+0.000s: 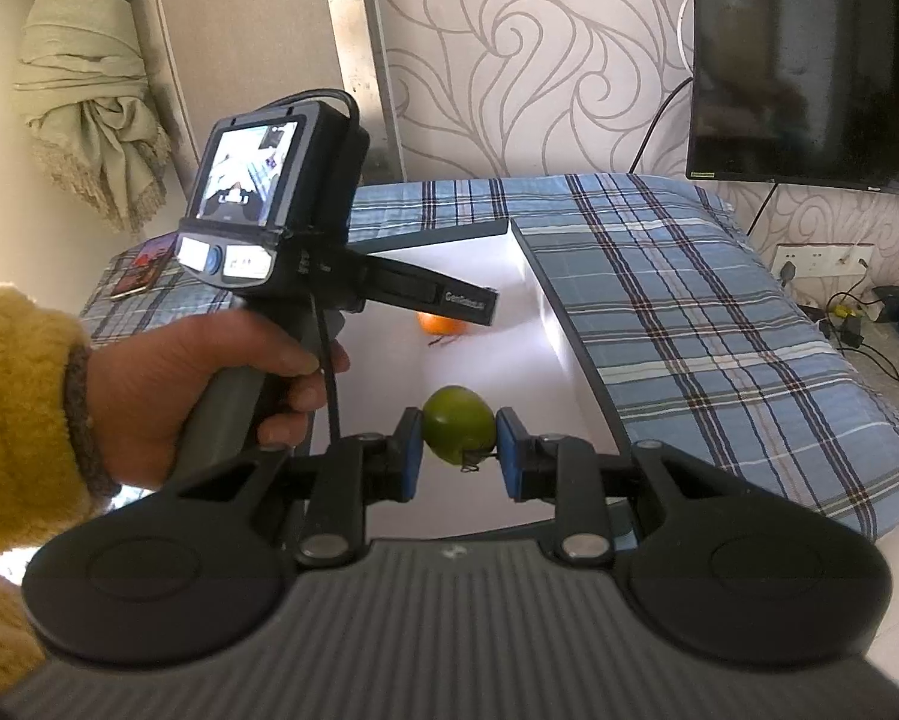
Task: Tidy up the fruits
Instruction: 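Lower the tangerine into the white box and open the left tool while the right tool holds the lime, then withdraw the open left tool toward the fruits while the right tool holds the lime over the box, then open the right tool to drop the green lime into the box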
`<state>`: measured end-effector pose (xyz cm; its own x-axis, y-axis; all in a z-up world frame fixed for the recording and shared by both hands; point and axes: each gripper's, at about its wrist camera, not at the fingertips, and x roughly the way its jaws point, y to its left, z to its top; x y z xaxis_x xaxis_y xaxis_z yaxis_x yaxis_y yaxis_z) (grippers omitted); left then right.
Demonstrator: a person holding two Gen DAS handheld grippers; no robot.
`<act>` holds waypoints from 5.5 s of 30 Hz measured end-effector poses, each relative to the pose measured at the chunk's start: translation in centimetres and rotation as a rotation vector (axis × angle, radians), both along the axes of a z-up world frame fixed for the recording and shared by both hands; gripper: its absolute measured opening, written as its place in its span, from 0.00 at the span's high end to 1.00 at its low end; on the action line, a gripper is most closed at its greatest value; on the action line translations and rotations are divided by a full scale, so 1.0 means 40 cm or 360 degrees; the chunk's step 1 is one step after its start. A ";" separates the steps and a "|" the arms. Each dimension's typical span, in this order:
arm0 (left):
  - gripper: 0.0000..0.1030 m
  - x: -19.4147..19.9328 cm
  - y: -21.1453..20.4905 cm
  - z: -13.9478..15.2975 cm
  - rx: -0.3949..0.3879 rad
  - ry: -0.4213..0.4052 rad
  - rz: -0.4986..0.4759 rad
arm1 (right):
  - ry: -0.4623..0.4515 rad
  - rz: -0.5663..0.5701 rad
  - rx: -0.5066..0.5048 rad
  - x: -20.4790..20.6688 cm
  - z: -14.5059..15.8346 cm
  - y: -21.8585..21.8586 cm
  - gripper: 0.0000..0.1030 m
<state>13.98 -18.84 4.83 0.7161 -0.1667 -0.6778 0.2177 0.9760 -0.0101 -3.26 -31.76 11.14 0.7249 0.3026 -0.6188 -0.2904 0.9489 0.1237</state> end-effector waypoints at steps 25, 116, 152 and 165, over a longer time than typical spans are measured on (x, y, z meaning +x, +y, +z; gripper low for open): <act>0.30 -0.118 0.051 0.097 -0.0062 -0.0163 0.0062 | 0.0034 0.0066 0.0102 0.021 -0.016 0.017 0.72; 0.25 -0.423 0.274 0.171 -0.0072 -0.0196 0.0394 | 0.0167 0.0111 0.0175 0.037 -0.059 0.043 0.71; 0.24 -0.491 0.468 0.159 -0.0051 -0.0176 0.0714 | 0.0149 0.0044 0.0036 0.095 -0.103 0.054 0.71; 0.24 -0.543 0.570 0.107 -0.0011 -0.0112 0.0866 | 0.0166 0.0038 -0.0038 0.107 -0.118 0.072 0.71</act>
<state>-7.73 3.95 9.10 0.7439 0.2358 -0.6254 -0.3179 0.9479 -0.0208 1.00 -28.88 6.40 0.6487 0.3031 -0.6981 -0.2997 0.9449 0.1317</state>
